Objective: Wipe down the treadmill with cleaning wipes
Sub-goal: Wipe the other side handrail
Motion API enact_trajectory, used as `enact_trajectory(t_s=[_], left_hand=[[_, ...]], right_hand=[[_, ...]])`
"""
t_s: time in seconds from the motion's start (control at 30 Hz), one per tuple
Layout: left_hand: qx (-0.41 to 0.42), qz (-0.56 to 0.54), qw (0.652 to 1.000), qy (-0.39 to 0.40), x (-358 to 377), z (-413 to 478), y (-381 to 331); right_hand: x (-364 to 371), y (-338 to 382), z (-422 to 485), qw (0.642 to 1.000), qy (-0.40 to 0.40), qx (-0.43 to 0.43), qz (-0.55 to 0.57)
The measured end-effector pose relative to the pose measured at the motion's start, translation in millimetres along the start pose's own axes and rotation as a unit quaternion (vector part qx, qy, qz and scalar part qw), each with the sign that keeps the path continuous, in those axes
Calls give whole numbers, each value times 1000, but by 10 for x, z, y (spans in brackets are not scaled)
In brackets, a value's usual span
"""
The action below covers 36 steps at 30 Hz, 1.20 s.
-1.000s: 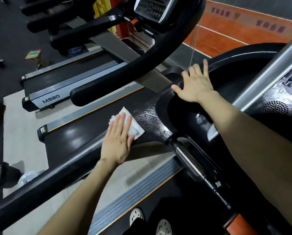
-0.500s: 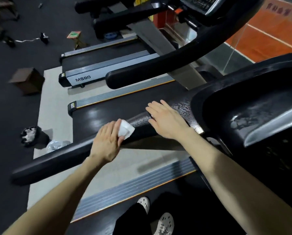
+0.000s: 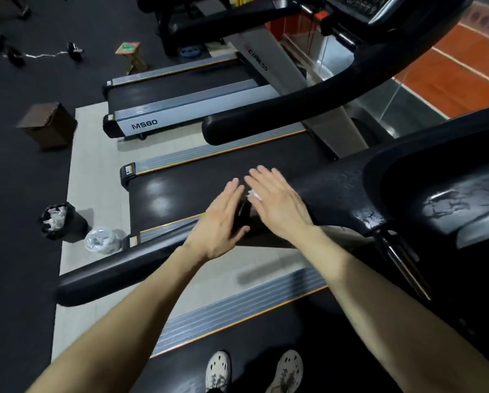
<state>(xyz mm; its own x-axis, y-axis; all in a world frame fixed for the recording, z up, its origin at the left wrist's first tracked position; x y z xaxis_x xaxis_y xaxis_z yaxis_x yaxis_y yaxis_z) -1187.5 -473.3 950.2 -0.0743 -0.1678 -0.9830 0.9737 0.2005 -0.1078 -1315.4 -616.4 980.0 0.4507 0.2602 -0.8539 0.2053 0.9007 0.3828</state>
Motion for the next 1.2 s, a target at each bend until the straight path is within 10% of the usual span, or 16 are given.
enact_trajectory(t_s=[0.27, 0.57, 0.7, 0.8, 0.97, 1.2], left_hand=[[-160, 134, 974, 89, 83, -895, 1071], [-149, 181, 972, 23, 219, -896, 1041], [-105, 206, 973, 28, 210, -937, 1063], [-129, 193, 973, 18, 143, -927, 1044], [-152, 176, 972, 18, 163, -920, 1038], [-121, 53, 985, 108, 158, -1012, 1397]], right_hand=[[453, 329, -34, 994, 84, 28, -59], [491, 521, 154, 972, 39, 149, -176], [1119, 1160, 181, 993, 102, 23, -54], [801, 646, 124, 979, 124, -16, -159], [203, 19, 134, 957, 15, 159, -243], [1299, 1410, 257, 989, 108, 22, -96]])
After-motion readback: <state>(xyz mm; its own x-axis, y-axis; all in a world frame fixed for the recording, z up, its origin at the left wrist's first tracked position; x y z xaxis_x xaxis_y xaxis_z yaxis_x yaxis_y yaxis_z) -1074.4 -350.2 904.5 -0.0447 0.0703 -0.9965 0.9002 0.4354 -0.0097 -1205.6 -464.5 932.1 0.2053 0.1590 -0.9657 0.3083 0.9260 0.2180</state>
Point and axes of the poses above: each hand's wrist, its own z-axis towards the middle knuckle, its own x-axis out of the palm, y = z × x, the point moved 3 cm from there along z, towards the middle knuckle, and after that the axes turned 13 degrees about z, right-handed, at the moved point
